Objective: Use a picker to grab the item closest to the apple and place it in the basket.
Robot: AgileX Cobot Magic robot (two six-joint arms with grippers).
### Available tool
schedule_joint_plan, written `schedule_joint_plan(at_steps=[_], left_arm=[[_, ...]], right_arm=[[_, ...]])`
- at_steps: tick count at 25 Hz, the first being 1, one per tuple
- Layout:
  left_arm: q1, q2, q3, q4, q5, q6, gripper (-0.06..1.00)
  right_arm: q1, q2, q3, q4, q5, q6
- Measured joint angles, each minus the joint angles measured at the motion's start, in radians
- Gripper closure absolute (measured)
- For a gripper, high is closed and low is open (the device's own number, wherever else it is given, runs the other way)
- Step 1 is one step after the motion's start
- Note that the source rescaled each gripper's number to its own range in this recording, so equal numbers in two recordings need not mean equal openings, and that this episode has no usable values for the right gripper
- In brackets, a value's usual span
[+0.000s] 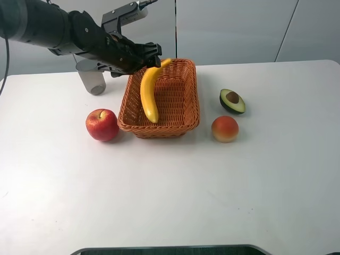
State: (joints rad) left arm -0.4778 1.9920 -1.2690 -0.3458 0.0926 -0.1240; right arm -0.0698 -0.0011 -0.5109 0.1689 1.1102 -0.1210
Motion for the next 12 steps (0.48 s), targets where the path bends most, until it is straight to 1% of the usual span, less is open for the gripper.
schedule_joint_plan(at_steps=[2,7,12], left_arm=[[0.000,0.000,0.000,0.007,0.002,0.000,-0.02],[0.000,-0.004,0.000,0.009,0.030,0.000,-0.02],[0.000,-0.059,-0.002,0.020,0.089,0.031,-0.02]], right_arm=[[0.000,0.000,0.000,0.000,0.000,0.000],[0.000,0.000,0.000,0.000,0.000,0.000],[0.000,0.000,0.000,0.000,0.000,0.000]])
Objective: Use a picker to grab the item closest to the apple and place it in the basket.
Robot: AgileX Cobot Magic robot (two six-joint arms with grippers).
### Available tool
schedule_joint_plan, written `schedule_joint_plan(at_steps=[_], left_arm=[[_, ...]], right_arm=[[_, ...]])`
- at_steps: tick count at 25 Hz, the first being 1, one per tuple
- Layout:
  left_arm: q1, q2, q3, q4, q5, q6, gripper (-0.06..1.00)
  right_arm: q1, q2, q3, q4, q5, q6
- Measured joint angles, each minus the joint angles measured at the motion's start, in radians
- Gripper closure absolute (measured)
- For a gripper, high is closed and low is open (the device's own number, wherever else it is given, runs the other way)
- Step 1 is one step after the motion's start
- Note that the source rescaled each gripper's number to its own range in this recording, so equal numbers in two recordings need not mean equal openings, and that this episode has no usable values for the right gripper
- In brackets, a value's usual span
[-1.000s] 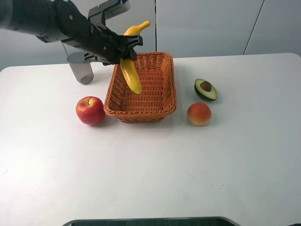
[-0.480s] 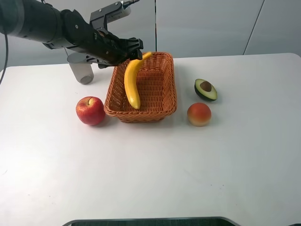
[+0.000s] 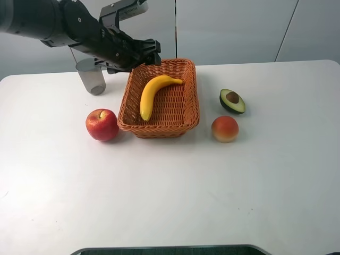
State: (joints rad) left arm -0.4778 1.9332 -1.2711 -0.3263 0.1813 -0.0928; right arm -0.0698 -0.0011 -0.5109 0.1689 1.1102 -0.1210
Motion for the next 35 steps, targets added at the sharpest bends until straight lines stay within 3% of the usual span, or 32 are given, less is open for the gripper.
schedule_joint_plan(at_steps=[7,13,20,35], left_arm=[[0.055,-0.098,-0.005,0.100,0.201,0.013,-0.03],[0.213,-0.215,0.020,0.203,0.397,0.015,-0.03],[0.391,-0.472,0.175,0.259,0.449,0.015,-0.03],[0.398,-1.166,0.478,0.326,0.646,0.015,-0.03]], right_arm=[[0.000,0.000,0.000,0.000,0.000,0.000],[0.000,0.000,0.000,0.000,0.000,0.000],[0.000,0.000,0.000,0.000,0.000,0.000],[0.000,0.000,0.000,0.000,0.000,0.000]])
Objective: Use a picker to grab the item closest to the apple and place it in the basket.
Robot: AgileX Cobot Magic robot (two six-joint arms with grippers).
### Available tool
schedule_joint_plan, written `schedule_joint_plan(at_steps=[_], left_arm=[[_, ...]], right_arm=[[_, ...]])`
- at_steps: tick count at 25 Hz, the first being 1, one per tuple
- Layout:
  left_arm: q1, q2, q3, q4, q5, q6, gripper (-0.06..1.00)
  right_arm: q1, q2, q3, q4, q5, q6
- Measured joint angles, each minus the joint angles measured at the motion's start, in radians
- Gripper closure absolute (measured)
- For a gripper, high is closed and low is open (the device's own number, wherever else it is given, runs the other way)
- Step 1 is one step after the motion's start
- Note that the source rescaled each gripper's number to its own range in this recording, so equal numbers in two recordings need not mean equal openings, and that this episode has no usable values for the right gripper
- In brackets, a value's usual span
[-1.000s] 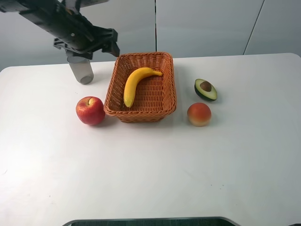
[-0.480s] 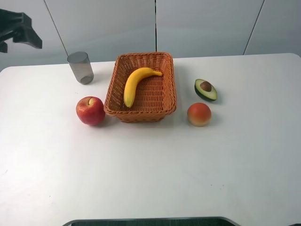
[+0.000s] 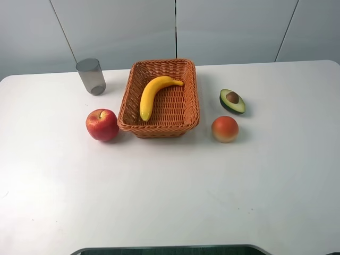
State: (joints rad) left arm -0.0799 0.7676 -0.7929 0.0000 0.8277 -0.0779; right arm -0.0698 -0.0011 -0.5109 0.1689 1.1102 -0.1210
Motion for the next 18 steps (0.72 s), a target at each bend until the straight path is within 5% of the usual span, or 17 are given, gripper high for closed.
schedule_joint_plan(at_steps=[18], left_arm=[[0.000,-0.617,0.183,-0.033,0.161,0.025,-0.03]], right_arm=[[0.000,0.000,0.000,0.000,0.000,0.000]])
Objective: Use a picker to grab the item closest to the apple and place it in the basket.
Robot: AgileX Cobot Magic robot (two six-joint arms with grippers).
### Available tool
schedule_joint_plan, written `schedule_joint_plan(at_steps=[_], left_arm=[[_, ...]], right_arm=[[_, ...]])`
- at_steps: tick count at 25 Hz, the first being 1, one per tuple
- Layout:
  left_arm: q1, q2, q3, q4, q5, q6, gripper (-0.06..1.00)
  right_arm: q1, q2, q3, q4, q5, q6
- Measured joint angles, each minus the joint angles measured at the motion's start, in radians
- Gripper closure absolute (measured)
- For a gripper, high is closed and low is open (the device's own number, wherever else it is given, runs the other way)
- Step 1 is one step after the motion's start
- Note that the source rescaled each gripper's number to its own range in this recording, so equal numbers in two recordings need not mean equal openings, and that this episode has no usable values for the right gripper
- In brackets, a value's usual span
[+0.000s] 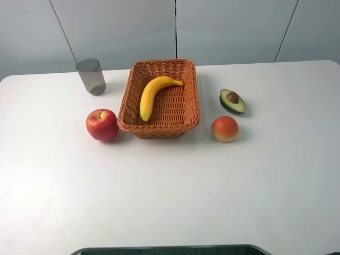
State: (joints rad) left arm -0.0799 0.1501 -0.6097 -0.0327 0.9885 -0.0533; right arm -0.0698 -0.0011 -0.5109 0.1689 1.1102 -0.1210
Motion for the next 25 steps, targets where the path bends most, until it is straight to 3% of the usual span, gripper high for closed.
schedule_joint_plan(at_steps=[10,25], left_arm=[[0.000,-0.144,0.079,0.043,0.107,0.023,-0.03],[0.000,-0.150,0.094,0.044,0.102,0.030,-0.03]], right_arm=[[0.000,0.000,0.000,0.000,0.000,0.000],[0.000,0.000,0.000,0.000,0.000,0.000]])
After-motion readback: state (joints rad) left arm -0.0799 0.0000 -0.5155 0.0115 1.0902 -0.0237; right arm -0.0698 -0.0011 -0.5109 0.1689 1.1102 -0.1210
